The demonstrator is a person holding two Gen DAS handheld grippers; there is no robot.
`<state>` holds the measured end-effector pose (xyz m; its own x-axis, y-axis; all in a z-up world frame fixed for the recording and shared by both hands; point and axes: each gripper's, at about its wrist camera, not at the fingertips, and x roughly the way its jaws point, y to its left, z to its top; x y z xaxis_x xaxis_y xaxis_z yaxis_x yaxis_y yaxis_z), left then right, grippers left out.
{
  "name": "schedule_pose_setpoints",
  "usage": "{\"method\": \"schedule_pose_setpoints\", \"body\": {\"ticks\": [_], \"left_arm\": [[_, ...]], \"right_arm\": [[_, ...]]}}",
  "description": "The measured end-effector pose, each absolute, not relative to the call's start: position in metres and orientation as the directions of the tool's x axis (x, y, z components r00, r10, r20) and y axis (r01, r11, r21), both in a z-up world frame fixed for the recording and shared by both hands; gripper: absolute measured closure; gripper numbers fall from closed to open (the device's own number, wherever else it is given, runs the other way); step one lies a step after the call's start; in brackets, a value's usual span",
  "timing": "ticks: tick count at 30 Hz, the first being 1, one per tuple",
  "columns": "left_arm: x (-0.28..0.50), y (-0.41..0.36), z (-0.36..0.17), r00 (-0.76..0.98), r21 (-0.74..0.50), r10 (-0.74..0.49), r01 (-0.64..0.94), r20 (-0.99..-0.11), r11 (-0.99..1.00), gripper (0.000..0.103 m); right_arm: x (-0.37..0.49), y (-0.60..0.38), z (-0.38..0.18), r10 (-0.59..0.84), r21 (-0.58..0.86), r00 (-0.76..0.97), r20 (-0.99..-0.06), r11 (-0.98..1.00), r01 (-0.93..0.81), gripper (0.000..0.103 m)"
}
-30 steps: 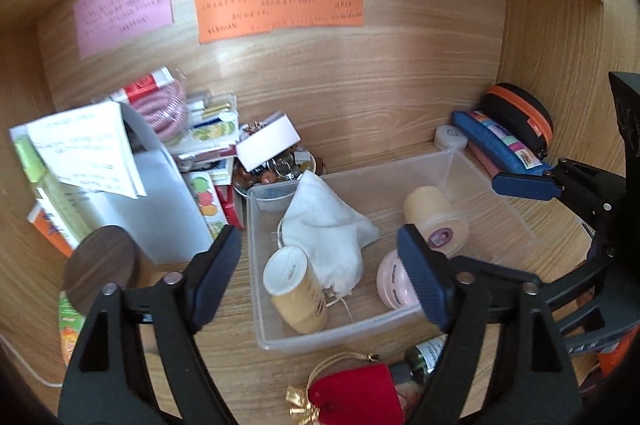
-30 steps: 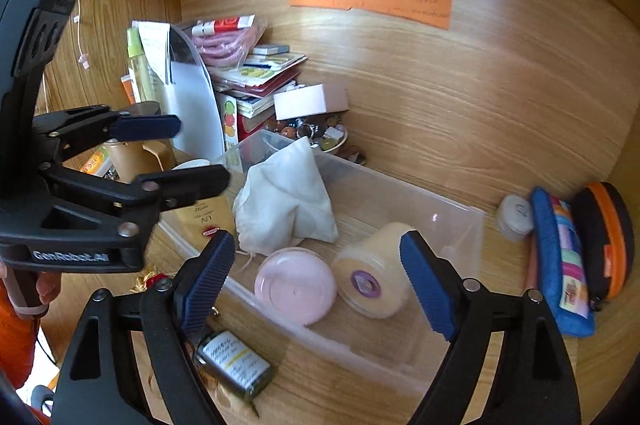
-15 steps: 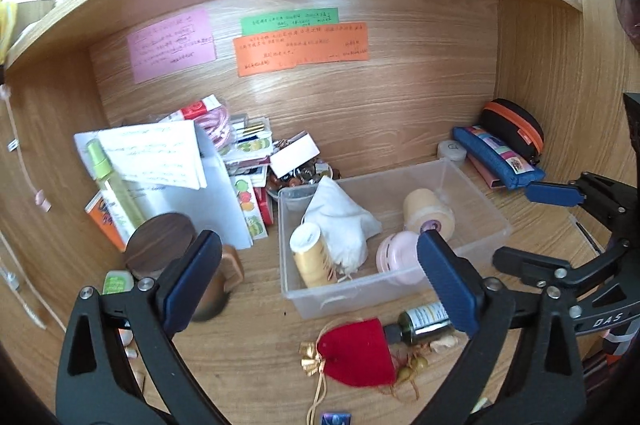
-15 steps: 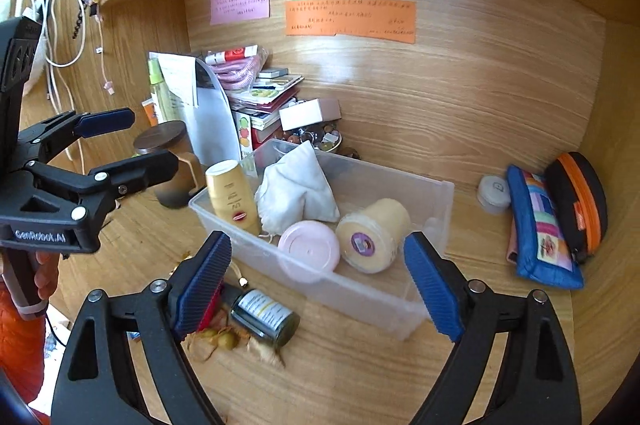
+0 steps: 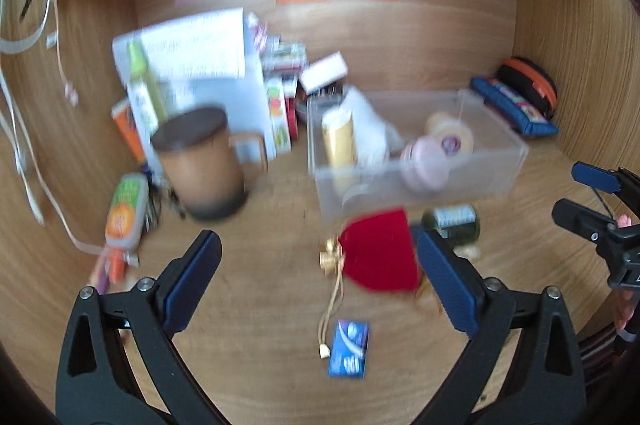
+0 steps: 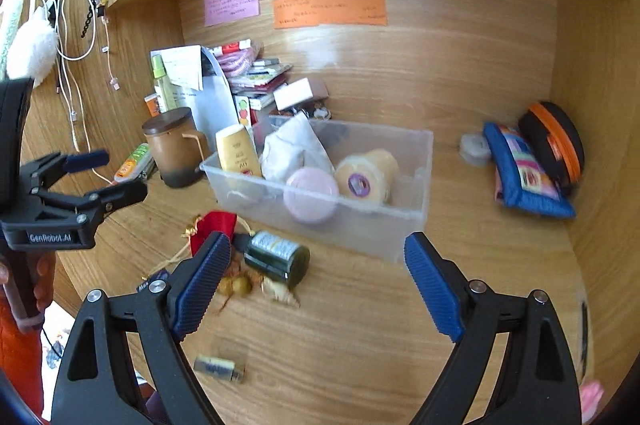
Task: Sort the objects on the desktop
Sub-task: 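Grasp the small green-lidded box with the right gripper while the left gripper grasps the blue Max box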
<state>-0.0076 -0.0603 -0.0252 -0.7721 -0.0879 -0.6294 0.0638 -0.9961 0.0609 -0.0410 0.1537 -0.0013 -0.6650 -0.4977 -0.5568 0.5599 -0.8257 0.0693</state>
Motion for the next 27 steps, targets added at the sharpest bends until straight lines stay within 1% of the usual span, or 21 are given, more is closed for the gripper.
{"method": "schedule_pose_setpoints", "body": {"ticks": [5,7,11,13,14,16,18,20,25,26,27], "left_arm": [[0.008,-0.059,-0.052,-0.736,0.054,-0.095,0.079,-0.670,-0.995,0.003],[0.013,-0.059,-0.059,-0.726,0.044,-0.089,0.080,-0.682,-0.996,0.003],[0.021,-0.061,-0.073,-0.701,0.017,-0.075,0.090,-0.709,-0.996,0.003],[0.024,-0.062,-0.081,-0.687,0.008,-0.071,0.094,-0.723,-0.996,0.004],[0.025,-0.063,-0.085,-0.681,0.005,-0.068,0.094,-0.729,-0.996,0.003],[0.027,-0.063,-0.091,-0.671,-0.006,-0.055,0.088,-0.739,-0.996,0.003],[0.029,-0.062,-0.094,-0.666,-0.019,-0.036,0.074,-0.745,-0.997,0.003],[0.032,-0.063,-0.096,-0.665,-0.032,-0.020,0.065,-0.747,-0.997,0.003],[0.032,-0.068,-0.102,-0.651,-0.046,-0.015,0.076,-0.759,-0.996,0.004],[0.032,-0.068,-0.103,-0.649,-0.049,-0.012,0.076,-0.761,-0.996,0.005],[0.032,-0.069,-0.104,-0.647,-0.055,-0.006,0.075,-0.763,-0.996,0.010]], "right_arm": [[-0.023,0.153,-0.027,-0.502,0.096,-0.638,-0.583,-0.823,0.560,0.017],[-0.012,0.147,-0.038,-0.496,0.076,-0.631,-0.596,-0.817,0.571,0.023],[0.007,0.134,-0.054,-0.521,0.077,-0.579,-0.627,-0.781,0.619,0.025],[0.013,0.128,-0.059,-0.538,0.087,-0.551,-0.638,-0.761,0.642,0.031],[0.016,0.126,-0.061,-0.541,0.088,-0.543,-0.643,-0.756,0.648,0.031],[0.019,0.121,-0.068,-0.547,0.099,-0.517,-0.658,-0.744,0.661,0.041],[0.019,0.117,-0.075,-0.544,0.102,-0.495,-0.677,-0.736,0.669,0.048],[0.018,0.114,-0.082,-0.537,0.106,-0.479,-0.694,-0.734,0.671,0.052],[0.018,0.113,-0.091,-0.534,0.107,-0.470,-0.703,-0.733,0.672,0.069],[0.019,0.112,-0.091,-0.534,0.106,-0.469,-0.703,-0.731,0.674,0.069],[0.019,0.112,-0.091,-0.536,0.106,-0.470,-0.701,-0.730,0.675,0.069]]}}
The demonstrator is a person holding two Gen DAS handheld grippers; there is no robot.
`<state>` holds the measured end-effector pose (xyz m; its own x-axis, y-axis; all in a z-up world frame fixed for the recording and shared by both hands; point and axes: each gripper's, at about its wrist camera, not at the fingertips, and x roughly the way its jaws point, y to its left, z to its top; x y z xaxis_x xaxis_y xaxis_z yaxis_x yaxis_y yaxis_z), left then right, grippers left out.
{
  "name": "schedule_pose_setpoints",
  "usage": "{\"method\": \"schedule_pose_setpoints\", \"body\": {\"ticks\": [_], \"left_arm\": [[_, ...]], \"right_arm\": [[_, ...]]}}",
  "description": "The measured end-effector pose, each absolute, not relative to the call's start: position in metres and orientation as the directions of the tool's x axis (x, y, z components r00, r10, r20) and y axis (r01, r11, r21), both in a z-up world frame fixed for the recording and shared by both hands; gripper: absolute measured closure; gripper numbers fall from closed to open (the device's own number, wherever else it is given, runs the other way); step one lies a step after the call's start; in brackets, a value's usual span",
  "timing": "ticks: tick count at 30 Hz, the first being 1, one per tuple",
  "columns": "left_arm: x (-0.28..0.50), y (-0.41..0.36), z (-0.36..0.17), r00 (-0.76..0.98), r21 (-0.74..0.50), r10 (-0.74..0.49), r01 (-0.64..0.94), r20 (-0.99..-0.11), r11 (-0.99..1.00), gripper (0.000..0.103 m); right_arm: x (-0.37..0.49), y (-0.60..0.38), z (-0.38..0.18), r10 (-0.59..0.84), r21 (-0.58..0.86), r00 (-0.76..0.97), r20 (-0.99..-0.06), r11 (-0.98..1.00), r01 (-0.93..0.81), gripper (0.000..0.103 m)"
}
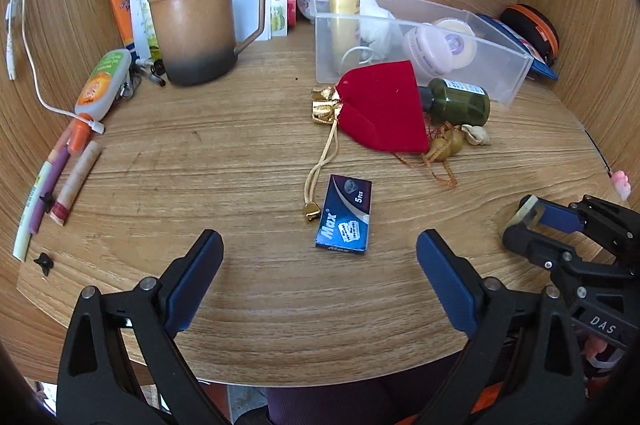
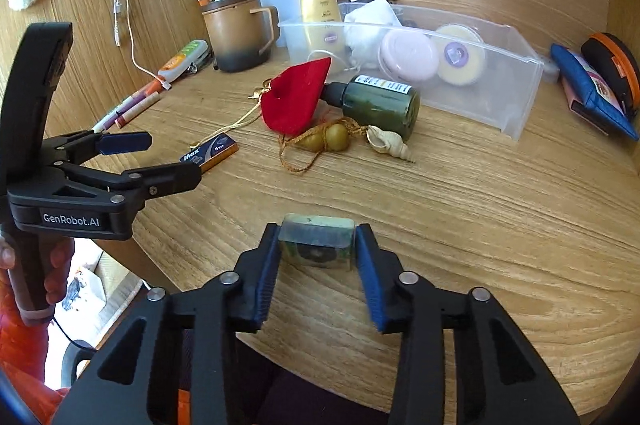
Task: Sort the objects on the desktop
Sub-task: 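Grasp the small green-lidded box with the right gripper while the left gripper grasps the blue Max box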
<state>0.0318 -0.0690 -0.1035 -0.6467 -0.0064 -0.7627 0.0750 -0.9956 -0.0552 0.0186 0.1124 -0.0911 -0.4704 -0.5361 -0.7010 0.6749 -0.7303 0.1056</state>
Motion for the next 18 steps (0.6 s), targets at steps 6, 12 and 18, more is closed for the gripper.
{"method": "schedule_pose_setpoints", "body": {"ticks": [6,12,18], "left_arm": [[0.025,-0.065,-0.107,-0.633,-0.050,0.003,0.055,-0.774,-0.997,0.031],[0.022,-0.057,-0.107,-0.640,-0.004,-0.009,0.019,-0.769,-1.000,0.047],[0.018,-0.050,-0.107,-0.644,-0.010,0.030,-0.034,-0.764,-0.999,0.059]], "right_arm": [[0.011,0.113,-0.090,-0.538,0.110,-0.484,-0.690,-0.739,0.665,0.071],[-0.004,0.114,-0.082,-0.536,0.114,-0.504,-0.677,-0.753,0.648,0.072],[-0.015,0.115,-0.071,-0.541,0.113,-0.529,-0.654,-0.761,0.639,0.072]]}}
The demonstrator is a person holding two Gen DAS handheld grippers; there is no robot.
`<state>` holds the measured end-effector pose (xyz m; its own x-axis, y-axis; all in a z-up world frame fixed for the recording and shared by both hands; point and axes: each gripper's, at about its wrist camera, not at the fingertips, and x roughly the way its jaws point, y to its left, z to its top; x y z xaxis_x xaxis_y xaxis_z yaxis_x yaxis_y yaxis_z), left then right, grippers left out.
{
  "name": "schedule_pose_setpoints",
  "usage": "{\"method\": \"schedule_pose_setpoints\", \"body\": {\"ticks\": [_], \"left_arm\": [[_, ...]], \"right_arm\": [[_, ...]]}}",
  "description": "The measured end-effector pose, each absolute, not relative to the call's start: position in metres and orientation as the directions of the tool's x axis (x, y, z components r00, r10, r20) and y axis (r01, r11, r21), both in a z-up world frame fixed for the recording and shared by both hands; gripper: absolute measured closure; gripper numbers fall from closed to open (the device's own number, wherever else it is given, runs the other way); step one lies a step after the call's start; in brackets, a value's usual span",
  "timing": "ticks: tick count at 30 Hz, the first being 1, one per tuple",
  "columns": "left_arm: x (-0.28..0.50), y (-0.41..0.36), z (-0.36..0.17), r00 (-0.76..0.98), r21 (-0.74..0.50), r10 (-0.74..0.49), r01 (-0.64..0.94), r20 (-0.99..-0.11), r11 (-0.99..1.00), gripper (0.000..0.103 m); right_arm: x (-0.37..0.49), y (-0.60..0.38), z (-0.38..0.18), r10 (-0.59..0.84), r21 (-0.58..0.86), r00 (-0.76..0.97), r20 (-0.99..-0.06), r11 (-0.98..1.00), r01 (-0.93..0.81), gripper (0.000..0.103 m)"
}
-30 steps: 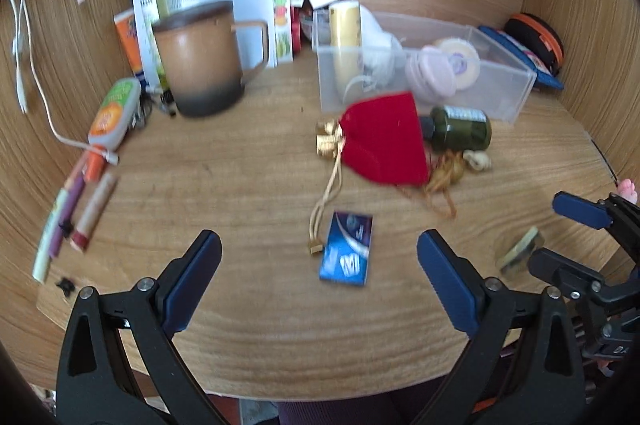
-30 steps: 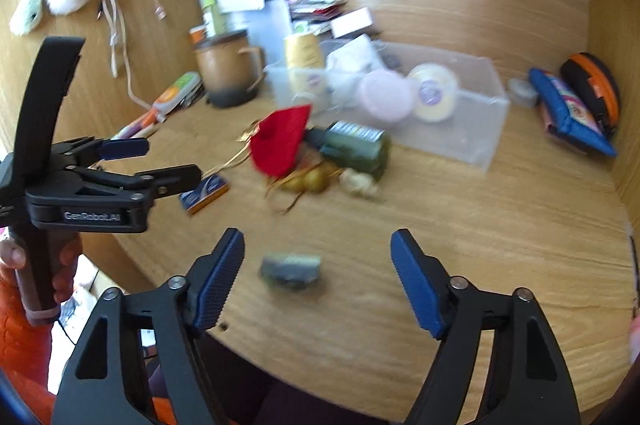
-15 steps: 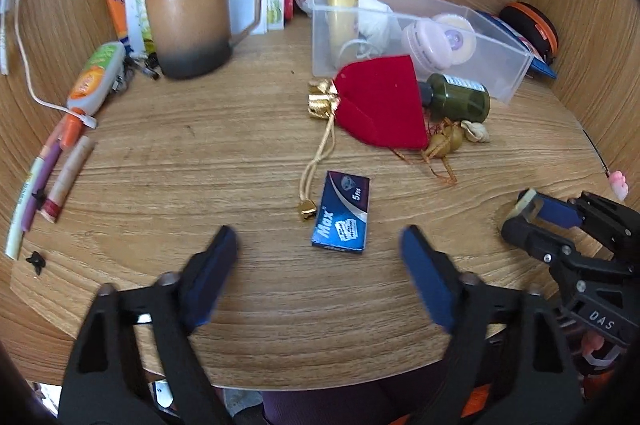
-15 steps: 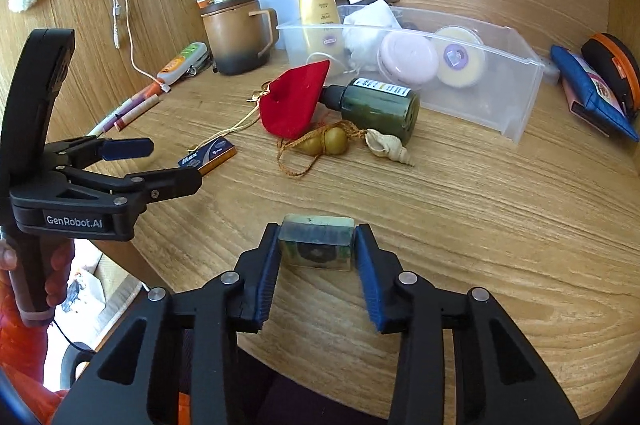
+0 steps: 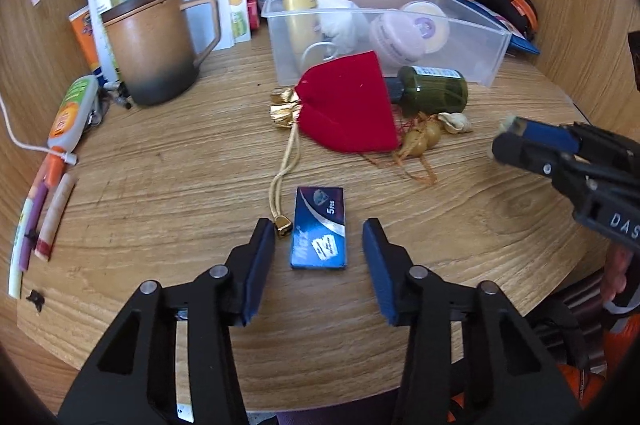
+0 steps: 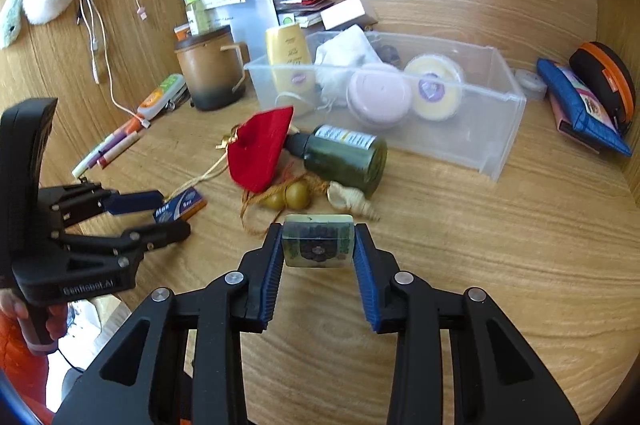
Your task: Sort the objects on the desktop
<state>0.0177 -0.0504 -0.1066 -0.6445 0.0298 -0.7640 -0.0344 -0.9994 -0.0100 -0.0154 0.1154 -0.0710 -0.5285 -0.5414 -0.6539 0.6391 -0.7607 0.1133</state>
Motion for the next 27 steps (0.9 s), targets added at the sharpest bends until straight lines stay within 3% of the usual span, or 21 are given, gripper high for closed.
{"method": "schedule_pose_setpoints", "body": {"ticks": [7,19,27], "left_arm": [[-0.002,-0.051,-0.106,-0.640,-0.029,0.054,-0.050,-0.766,-0.998,0.077],[-0.001,-0.043,-0.105,-0.635,-0.026,0.044,-0.038,-0.771,-0.999,0.077],[-0.001,-0.034,-0.081,-0.684,-0.029,0.062,-0.060,-0.727,-0.998,0.077]], "right_arm": [[-0.020,0.118,-0.063,-0.560,0.131,-0.537,-0.631,-0.759,0.637,0.072],[-0.030,0.120,-0.055,-0.577,0.152,-0.538,-0.614,-0.756,0.636,0.072],[-0.037,0.116,-0.044,-0.576,0.134,-0.552,-0.603,-0.755,0.642,0.072]]}}
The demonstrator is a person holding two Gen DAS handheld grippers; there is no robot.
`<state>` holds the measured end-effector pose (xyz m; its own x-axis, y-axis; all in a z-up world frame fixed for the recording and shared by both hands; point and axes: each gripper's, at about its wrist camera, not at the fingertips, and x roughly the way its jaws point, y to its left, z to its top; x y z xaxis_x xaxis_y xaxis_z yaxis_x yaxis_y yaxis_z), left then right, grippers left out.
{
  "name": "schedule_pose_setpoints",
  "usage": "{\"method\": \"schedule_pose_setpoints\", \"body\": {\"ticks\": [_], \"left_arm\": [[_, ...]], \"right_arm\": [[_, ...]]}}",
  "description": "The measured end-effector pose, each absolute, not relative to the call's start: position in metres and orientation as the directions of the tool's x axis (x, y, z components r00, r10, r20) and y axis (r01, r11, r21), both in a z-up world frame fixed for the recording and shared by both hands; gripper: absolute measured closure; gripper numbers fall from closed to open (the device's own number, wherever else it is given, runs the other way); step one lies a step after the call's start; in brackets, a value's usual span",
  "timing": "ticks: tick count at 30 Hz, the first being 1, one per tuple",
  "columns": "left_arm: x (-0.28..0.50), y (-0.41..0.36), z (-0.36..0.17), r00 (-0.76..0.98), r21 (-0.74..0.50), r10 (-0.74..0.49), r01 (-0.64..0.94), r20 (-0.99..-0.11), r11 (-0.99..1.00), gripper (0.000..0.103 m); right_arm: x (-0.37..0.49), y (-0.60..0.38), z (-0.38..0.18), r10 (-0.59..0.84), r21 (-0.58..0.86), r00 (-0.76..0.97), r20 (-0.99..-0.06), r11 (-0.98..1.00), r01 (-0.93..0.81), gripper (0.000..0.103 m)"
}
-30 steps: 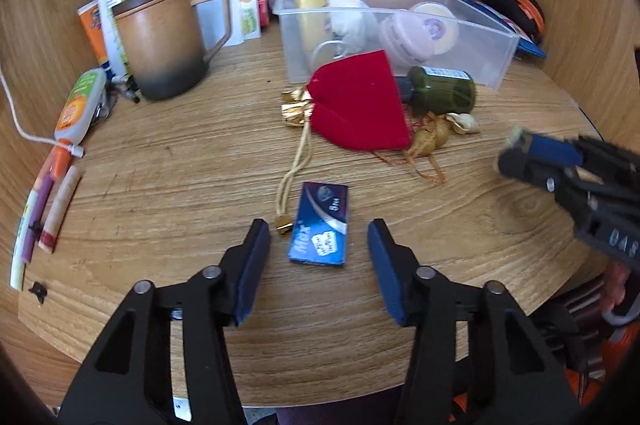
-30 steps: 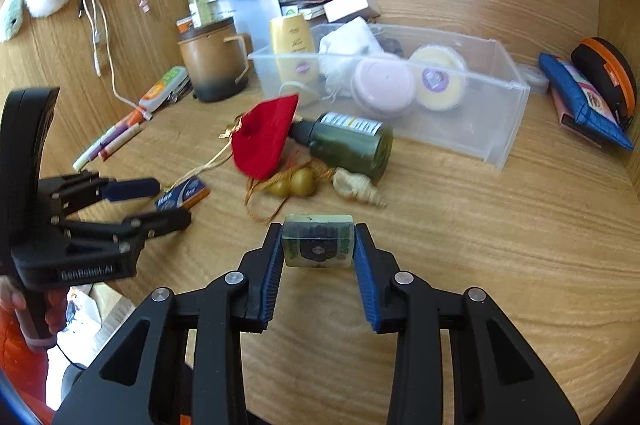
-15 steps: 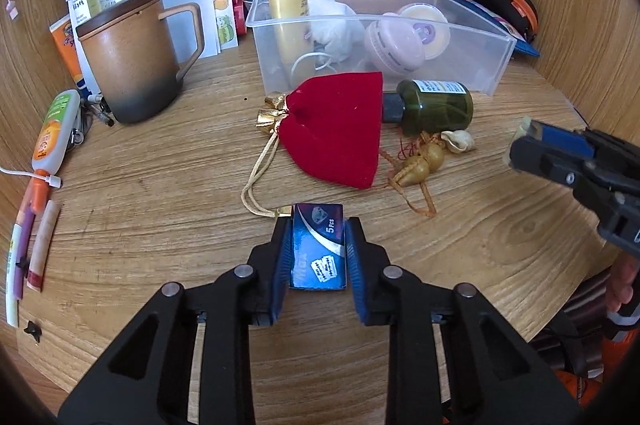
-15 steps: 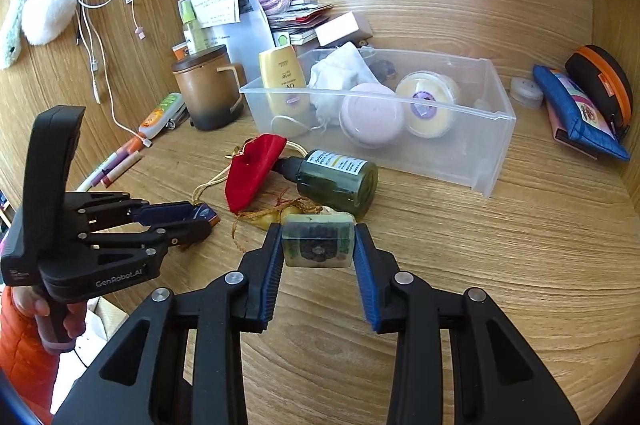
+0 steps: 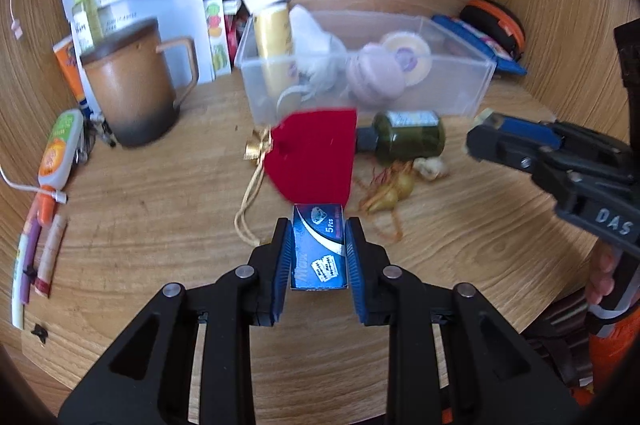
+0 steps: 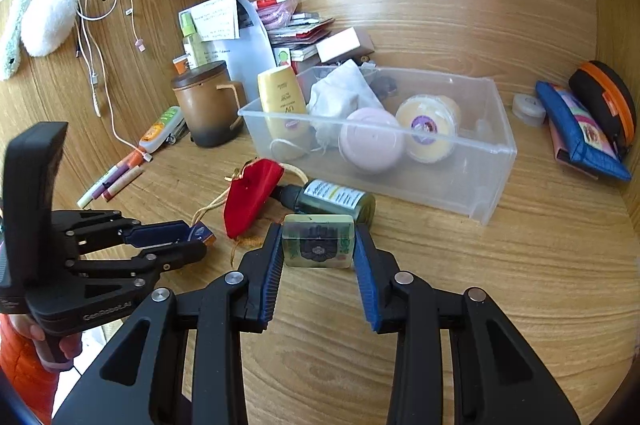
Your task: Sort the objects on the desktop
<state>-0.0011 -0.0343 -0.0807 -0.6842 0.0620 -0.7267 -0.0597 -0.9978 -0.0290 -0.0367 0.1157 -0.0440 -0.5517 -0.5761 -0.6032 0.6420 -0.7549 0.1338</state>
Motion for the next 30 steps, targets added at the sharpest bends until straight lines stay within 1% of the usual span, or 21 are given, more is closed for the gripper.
{"method": "schedule_pose_setpoints", "body": {"ticks": [10,22,30], "left_arm": [[-0.016,-0.027,-0.042,-0.752,-0.010,0.069,-0.083,-0.655,-0.997,0.077],[-0.044,-0.022,0.007,-0.814,-0.018,0.103,-0.114,-0.571,-0.993,0.077],[-0.064,-0.024,0.021,-0.823,-0.052,0.141,-0.135,-0.551,-0.990,0.077]], "right_arm": [[-0.052,0.121,-0.023,-0.552,0.104,-0.600,-0.579,-0.780,0.617,0.072],[-0.066,0.128,0.003,-0.524,0.054,-0.657,-0.542,-0.802,0.595,0.072],[-0.079,0.132,0.022,-0.519,0.034,-0.683,-0.514,-0.808,0.589,0.072]]}}
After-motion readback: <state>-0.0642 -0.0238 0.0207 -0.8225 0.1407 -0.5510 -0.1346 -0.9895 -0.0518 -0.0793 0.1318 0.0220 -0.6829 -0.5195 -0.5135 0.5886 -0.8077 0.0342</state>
